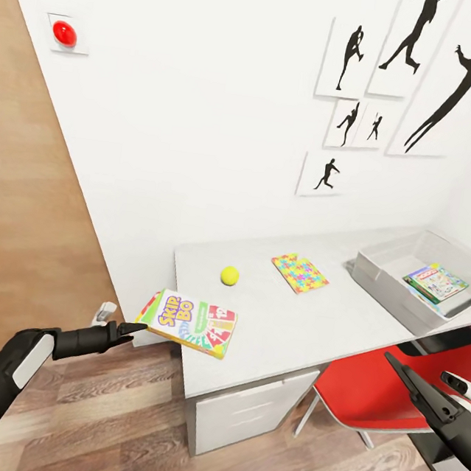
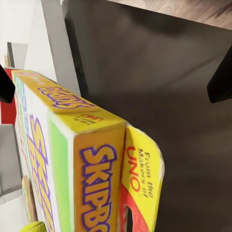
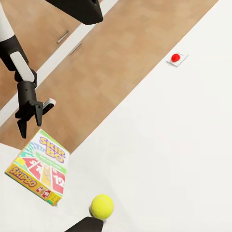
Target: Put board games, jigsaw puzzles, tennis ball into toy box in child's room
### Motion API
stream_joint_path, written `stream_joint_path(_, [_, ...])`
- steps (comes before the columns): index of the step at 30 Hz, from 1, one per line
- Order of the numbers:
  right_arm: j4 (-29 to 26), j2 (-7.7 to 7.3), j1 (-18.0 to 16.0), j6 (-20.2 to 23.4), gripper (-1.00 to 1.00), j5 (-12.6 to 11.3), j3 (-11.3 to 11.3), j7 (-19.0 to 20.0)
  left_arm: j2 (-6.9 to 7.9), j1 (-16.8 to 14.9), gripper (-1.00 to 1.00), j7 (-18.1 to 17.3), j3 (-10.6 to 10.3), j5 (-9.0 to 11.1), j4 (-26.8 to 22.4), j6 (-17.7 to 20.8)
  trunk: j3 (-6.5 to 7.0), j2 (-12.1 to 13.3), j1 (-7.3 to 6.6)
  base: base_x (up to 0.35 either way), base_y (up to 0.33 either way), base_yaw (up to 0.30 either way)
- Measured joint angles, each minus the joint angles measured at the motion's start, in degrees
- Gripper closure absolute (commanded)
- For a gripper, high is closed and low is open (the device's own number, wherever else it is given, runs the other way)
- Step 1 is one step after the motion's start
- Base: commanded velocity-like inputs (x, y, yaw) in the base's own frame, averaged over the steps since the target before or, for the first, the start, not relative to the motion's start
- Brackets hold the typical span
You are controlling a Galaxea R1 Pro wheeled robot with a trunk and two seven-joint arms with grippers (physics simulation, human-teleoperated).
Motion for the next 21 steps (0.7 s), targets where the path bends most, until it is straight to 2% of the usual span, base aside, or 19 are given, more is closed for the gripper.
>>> stream_joint_path(10, [0.0, 0.00, 0.0, 0.0, -1.00, 0.0, 0.0, 0.1, -0.06, 0.0, -1.00, 0.0, 0.0, 0.0, 0.0, 0.0, 0.00, 0.0, 0.00, 0.015, 0.000, 0.000])
stream_joint_path(21, [0.0, 0.00, 0.0, 0.0, -1.00, 0.0, 0.0, 0.1, -0.09, 0.0, -1.00, 0.0, -0.1, 0.0, 0.0, 0.0, 0.00, 0.0, -0.01, 0.138, 0.000, 0.000])
